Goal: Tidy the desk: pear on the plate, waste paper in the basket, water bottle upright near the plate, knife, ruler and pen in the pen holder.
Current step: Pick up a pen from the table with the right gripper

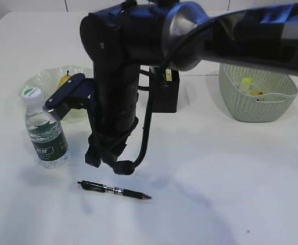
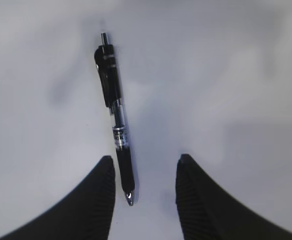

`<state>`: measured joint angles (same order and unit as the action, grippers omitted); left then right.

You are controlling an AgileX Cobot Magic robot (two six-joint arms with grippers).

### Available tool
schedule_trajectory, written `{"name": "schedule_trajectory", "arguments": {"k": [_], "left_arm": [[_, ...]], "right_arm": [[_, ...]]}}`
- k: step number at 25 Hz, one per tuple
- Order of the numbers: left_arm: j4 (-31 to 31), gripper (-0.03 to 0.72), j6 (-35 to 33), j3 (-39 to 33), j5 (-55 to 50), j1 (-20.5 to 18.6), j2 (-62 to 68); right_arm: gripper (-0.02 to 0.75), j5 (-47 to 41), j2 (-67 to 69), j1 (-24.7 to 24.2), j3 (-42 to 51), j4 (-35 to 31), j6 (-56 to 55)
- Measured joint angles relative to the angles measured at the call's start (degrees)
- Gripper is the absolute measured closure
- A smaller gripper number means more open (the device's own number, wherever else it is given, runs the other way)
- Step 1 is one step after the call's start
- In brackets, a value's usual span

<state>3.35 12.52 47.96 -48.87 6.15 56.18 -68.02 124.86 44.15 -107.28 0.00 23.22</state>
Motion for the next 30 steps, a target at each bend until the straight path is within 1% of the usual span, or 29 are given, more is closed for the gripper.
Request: {"name": "schedule_trajectory", "arguments": {"k": [10, 17, 30], "left_arm": [[0.0, 0.286, 0.0, 0.0, 0.22, 0.0, 0.0], [0.0, 0.286, 0.0, 0.0, 0.22, 0.0, 0.0], [0.0, 0.286, -0.34, 0.0, -0.07, 0.0, 0.0]], "right_arm": [[0.431, 3.65, 4.86, 2.35, -0.45, 0.0, 5.14], [0.434, 3.84, 6.85, 2.35, -0.45, -3.39, 8.5], [0.434, 3.97, 8.53, 2.35, -0.57, -3.86, 9.08]]}}
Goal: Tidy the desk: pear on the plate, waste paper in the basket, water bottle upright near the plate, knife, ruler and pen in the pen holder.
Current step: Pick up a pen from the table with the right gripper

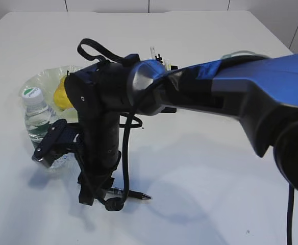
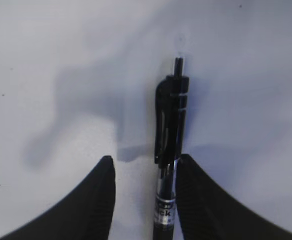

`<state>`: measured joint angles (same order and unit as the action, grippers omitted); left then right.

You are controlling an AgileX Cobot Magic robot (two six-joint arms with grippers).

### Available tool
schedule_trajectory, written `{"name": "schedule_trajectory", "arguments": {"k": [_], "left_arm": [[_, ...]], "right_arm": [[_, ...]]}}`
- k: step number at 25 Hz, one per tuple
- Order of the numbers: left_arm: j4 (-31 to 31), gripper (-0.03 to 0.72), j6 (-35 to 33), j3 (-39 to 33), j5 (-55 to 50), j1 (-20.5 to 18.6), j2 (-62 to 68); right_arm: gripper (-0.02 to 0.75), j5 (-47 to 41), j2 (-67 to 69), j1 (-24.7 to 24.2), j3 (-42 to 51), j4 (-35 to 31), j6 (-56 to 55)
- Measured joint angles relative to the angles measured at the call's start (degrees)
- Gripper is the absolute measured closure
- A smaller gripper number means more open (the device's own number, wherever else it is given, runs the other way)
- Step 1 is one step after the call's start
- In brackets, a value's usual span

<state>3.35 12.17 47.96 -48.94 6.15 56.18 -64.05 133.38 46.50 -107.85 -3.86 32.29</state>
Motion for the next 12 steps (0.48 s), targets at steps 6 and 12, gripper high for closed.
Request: {"name": "schedule_trajectory", "arguments": {"k": [6, 12], "left_arm": [[0.0, 0.286, 0.0, 0.0, -0.04, 0.0, 0.0], [0.0, 0.286, -0.04, 0.0, -0.04, 0.0, 0.0]], "right_arm": [[0.434, 0.14, 1.14, 0.0, 0.0, 2.33, -1.25], [0.435, 0.48, 2.1, 0.0, 0.0, 2.95, -1.98]]}}
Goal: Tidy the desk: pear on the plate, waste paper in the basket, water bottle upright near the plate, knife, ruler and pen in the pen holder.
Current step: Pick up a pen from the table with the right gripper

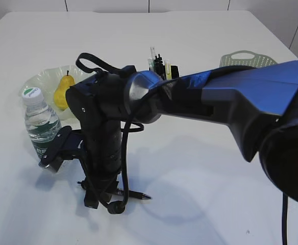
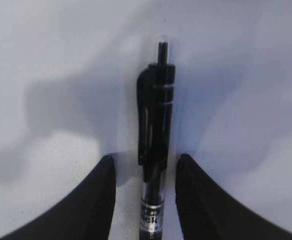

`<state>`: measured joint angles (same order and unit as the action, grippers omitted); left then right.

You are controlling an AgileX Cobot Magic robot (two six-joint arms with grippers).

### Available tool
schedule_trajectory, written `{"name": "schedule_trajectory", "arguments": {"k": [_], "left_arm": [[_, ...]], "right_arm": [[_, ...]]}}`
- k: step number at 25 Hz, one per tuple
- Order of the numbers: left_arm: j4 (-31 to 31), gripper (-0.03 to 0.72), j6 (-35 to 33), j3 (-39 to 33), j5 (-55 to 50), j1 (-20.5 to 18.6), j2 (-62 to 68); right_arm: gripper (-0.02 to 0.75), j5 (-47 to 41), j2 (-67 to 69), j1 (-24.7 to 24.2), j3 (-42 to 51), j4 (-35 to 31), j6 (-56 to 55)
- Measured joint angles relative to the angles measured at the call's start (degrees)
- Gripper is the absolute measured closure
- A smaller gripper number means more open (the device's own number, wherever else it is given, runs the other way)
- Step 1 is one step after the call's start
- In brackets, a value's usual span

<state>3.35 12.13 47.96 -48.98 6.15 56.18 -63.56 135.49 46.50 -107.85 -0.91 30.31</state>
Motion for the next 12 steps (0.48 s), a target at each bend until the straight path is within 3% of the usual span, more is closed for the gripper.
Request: {"name": "schedule_trajectory", "arguments": {"k": [7, 12], "left_arm": [[0.0, 0.286, 0.0, 0.0, 0.0, 0.0, 0.0], [0.0, 0.286, 0.0, 0.0, 0.0, 0.0, 0.0]], "right_arm": [[0.449, 0.84, 0.31, 0.0, 0.0, 0.01, -0.1], [0.515, 0.98, 0.31, 0.0, 0.0, 0.01, -0.1]]}}
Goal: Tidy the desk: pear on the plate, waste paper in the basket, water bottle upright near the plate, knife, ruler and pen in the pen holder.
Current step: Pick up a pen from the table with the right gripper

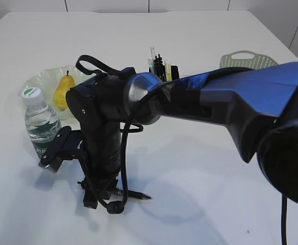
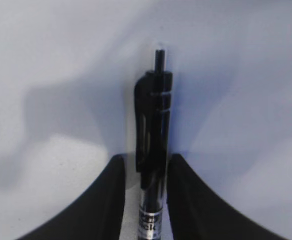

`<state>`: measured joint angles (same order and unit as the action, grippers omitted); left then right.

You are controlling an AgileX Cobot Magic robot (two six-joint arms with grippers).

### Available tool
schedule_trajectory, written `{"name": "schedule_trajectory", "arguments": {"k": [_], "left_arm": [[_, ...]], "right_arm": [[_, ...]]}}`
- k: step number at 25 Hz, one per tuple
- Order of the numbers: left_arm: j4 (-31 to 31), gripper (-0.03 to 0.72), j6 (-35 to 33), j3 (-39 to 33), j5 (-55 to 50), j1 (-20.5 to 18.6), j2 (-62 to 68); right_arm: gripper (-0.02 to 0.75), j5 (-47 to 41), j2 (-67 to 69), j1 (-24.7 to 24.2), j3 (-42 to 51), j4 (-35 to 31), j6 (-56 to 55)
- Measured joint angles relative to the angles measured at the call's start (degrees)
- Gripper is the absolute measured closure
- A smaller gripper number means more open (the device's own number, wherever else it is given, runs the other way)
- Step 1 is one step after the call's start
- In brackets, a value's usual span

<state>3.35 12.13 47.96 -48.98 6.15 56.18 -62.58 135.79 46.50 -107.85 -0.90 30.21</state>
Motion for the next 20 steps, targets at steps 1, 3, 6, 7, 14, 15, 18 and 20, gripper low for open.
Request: {"name": "schedule_trajectory", "arguments": {"k": [1, 3, 6, 7, 14, 15, 18, 20], "left_arm": [[0.0, 0.286, 0.0, 0.0, 0.0, 0.0, 0.0], [0.0, 0.286, 0.0, 0.0, 0.0, 0.0, 0.0], [0.0, 0.286, 0.0, 0.0, 0.0, 0.0, 0.0], [0.0, 0.286, 0.0, 0.0, 0.0, 0.0, 0.0], [0.0, 0.286, 0.0, 0.0, 0.0, 0.0, 0.0], [0.0, 0.286, 0.0, 0.0, 0.0, 0.0, 0.0], [0.0, 0.286, 0.0, 0.0, 0.0, 0.0, 0.0], [0.0, 0.286, 0.0, 0.0, 0.0, 0.0, 0.0]], "right_arm": [[0.524, 0.0, 0.04, 0.0, 0.0, 0.0, 0.0], [0.541, 0.0, 0.13, 0.0, 0.0, 0.0, 0.0], [0.566, 0.0, 0.13, 0.0, -0.11, 0.21, -0.14], [0.578, 0.0, 0.13, 0.0, -0.11, 0.21, -0.14], [0.643, -0.1, 0.13, 0.0, -0.2, 0.52, -0.14], [0.645, -0.1, 0.13, 0.0, -0.2, 0.52, -0.14], [0.647, -0.1, 0.13, 0.0, -0.2, 0.52, -0.37], [0.647, -0.1, 0.13, 0.0, -0.2, 0.52, -1.51]]}}
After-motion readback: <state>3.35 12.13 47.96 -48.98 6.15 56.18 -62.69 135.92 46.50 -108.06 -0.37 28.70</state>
